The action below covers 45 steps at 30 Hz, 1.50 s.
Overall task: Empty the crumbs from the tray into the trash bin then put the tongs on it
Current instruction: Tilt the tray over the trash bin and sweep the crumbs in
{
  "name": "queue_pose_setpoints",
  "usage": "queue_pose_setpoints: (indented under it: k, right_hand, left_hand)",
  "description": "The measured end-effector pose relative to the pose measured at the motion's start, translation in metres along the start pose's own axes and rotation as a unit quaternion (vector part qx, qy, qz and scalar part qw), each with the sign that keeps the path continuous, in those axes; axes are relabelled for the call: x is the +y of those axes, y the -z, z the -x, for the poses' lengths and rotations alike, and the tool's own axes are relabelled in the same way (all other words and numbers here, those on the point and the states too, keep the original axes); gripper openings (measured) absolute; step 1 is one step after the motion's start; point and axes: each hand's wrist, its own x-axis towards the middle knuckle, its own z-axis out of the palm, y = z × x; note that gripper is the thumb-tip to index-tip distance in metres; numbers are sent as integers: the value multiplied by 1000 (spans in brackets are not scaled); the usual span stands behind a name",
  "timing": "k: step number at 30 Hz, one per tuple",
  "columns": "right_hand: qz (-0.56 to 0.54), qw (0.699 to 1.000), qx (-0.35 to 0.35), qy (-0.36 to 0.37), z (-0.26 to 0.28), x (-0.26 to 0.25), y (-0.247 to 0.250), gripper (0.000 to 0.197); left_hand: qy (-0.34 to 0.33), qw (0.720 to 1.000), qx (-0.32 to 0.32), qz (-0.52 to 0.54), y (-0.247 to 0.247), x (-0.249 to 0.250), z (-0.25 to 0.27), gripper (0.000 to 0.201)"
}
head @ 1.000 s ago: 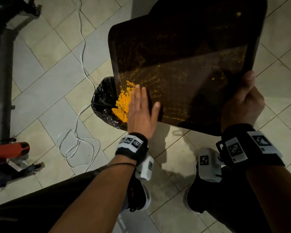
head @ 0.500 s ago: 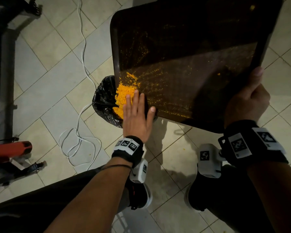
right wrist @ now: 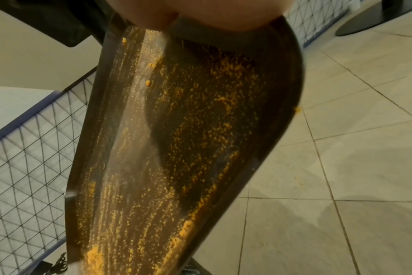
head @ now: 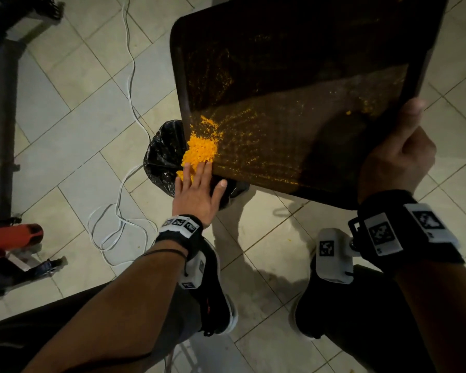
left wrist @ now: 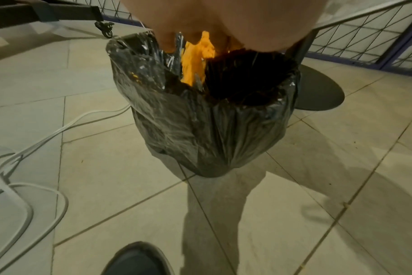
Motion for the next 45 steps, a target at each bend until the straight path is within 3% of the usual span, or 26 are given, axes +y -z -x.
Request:
queue_pose_setpoints:
  k: [5,7,14,20,22,25,27,32,35,38,40,43,45]
  right_hand:
    - [-21,999,-3,29,2,-5,-8,49]
    - [-24,999,-9,23,4,-2,-9,48]
    - [12,1000,-20,-8,9,5,-6,51]
    - [41,999,-13,-17,10,10,-3,51]
    - [52,999,-15,-6,11,11,-5,50]
    - [41,999,-9,19,13,9,-8,48]
    - [34,999,-6,28,15,9,-9,47]
    - [32,999,-14,3,16,6,-6,49]
    - [16,1000,-14,-20,12,7,-2,51]
    - [14,1000,-10,-9,10,8,0,50]
    - [23,1000,-7,-6,10,8,0,47]
    - [21,1000,-2,-7,11,4,-4,46]
    - [13,1000,-1,-3,11,3,-4,48]
  left_hand:
    - [-40,984,173,33,22,-3,6,51]
    - [-26,977,199,78,31,10,1,49]
    - [13,986,88,144,30,73,-29,78]
    - [45,997,-52,34,2,61,-7,86]
    - [52,998,-17,30,10,51,-3,79]
    - [52,989,124,57,29,42,-9,65]
    - [39,979,169,104,41,43,-24,63]
    - [72,972,103,196,44,54,-43,81]
    - [95,981,22,167,23,56,-28,91]
    - [77,992,-56,87,5,49,-12,94]
    - [52,996,-36,55,4,41,-3,86]
    - [29,993,92,72,17,35,-5,69]
    - [26,987,139,83,29,33,-20,64]
